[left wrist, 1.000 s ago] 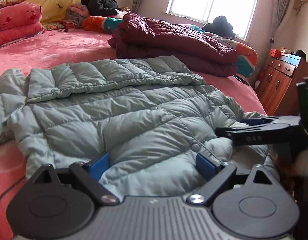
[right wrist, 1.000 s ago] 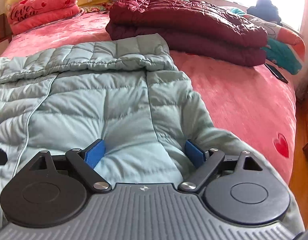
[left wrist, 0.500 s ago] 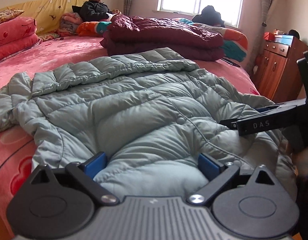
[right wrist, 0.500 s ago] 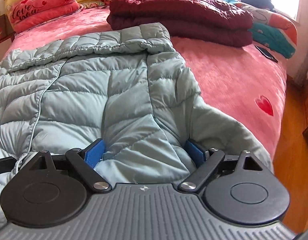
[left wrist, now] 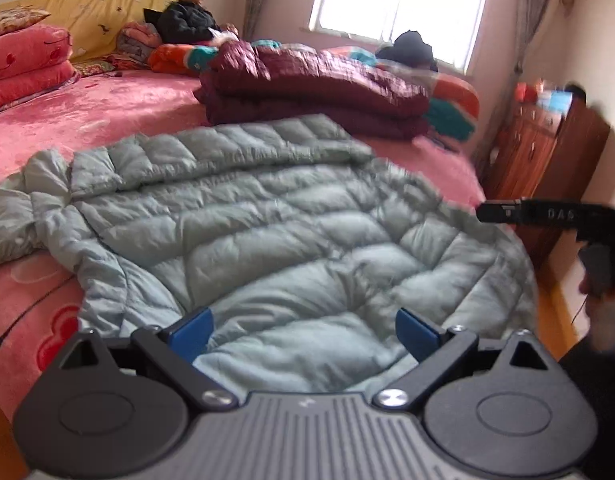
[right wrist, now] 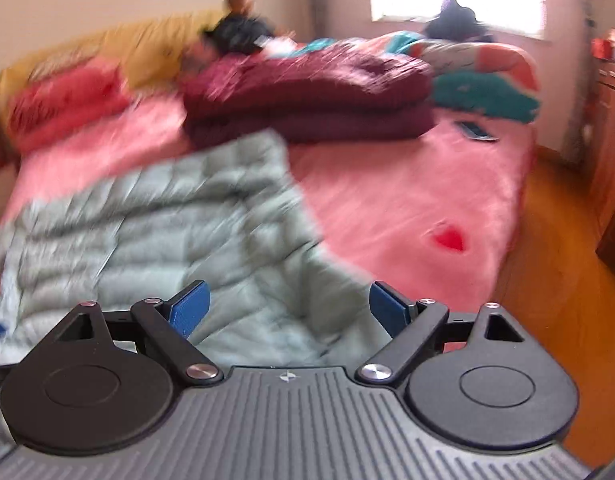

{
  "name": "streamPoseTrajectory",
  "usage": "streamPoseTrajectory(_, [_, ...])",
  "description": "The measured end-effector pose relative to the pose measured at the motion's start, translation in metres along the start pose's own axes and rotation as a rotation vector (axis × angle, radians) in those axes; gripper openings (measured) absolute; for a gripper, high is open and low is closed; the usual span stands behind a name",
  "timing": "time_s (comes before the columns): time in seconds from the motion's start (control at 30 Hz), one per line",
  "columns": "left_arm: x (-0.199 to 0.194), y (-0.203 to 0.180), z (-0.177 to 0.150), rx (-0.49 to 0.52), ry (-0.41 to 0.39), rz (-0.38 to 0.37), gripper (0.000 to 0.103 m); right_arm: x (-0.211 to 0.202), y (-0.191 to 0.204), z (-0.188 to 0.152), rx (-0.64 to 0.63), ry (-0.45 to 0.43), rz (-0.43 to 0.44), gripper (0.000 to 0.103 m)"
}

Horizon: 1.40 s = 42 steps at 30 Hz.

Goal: Fold large clothes

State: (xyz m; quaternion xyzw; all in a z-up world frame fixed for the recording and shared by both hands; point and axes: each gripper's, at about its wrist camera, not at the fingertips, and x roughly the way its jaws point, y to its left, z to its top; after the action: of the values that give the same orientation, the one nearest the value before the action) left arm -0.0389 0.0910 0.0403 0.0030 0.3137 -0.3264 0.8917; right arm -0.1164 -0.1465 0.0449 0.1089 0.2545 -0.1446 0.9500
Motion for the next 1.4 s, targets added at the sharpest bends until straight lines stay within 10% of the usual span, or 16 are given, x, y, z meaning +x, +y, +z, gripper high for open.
streamPoseTrajectory(0.37, [-0.036, 0.027, 0.007, -0.16, -0.063, 0.047, 0.097, 0.061, -0.093, 0.009, 0.356, 0.158, 0.225, 0.103])
streamPoseTrajectory(0.6, [-0.038, 0.044, 0.009, -0.248, -0.065, 0.084, 0.097, 0.069, -0.073, 0.001, 0.276, 0.266, 0.359, 0.102])
streamPoseTrajectory(0.93, [-0.043, 0.073, 0.009, -0.362, -0.093, 0.149, 0.097, 0.05, -0.041, -0.004, 0.191, 0.323, 0.355, 0.024])
streamPoseTrajectory(1.2, [-0.055, 0.117, 0.004, -0.552, -0.135, 0.228, 0.097, 0.013, -0.051, -0.007, 0.367, 0.295, 0.409, 0.016])
streamPoseTrajectory(1.4, [-0.057, 0.149, 0.0, -0.689, -0.16, 0.283, 0.097, -0.001, -0.041, -0.012, 0.304, 0.329, 0.292, 0.015])
